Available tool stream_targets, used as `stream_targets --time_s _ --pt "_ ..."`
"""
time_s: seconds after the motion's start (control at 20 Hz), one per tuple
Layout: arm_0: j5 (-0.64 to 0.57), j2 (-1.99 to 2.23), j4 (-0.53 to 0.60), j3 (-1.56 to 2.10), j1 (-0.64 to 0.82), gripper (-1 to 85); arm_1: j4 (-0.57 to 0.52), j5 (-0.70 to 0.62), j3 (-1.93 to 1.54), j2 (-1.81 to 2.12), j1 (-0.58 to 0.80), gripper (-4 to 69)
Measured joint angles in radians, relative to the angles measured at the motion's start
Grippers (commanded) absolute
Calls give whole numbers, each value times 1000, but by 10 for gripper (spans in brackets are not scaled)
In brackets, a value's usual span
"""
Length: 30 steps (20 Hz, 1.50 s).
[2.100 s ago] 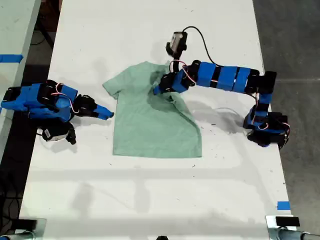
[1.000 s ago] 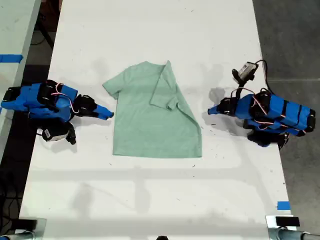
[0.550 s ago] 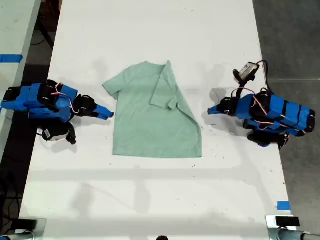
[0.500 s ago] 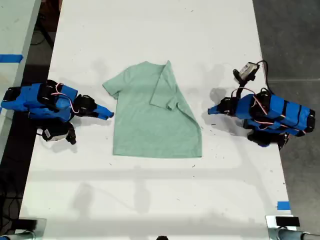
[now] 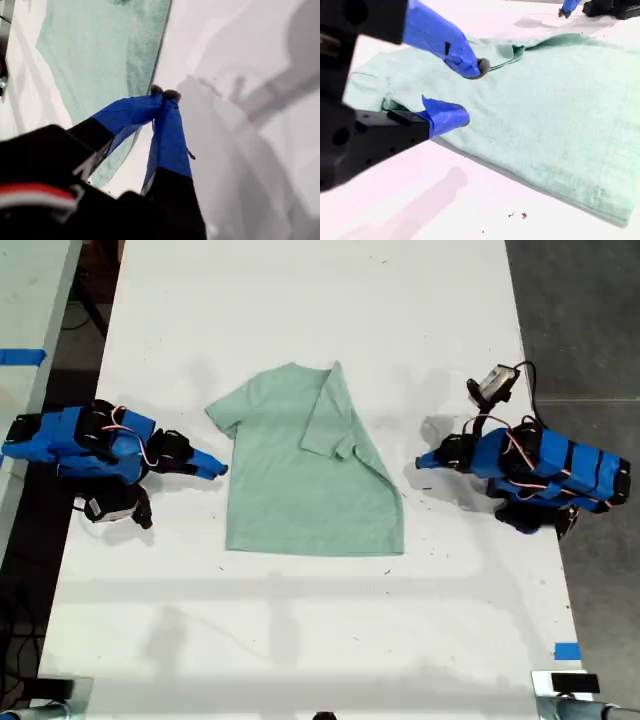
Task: Fold t shirt
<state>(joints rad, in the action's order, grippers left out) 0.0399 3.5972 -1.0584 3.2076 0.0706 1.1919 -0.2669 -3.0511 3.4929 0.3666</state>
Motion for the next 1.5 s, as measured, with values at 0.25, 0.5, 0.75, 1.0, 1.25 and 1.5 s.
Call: stream_targets --time_s 0.25,0.5,0.75,1.0,1.25,1.5 --pt "0 0 0 0 0 117 0 0 0 0 0 -5" --pt "-51 0 2 -23 -25 160 8 0 0 0 0 -5" --pt "-35 2 178 -81 -181 350 11 2 0 0 0 -5" --pt "-434 3 430 -64 -5 26 11 9 0 0 11 -5" --pt "-388 5 307 -3 150 -1 11 9 0 0 9 -5" --pt "-288 5 227 6 186 -1 11 12 0 0 9 -5"
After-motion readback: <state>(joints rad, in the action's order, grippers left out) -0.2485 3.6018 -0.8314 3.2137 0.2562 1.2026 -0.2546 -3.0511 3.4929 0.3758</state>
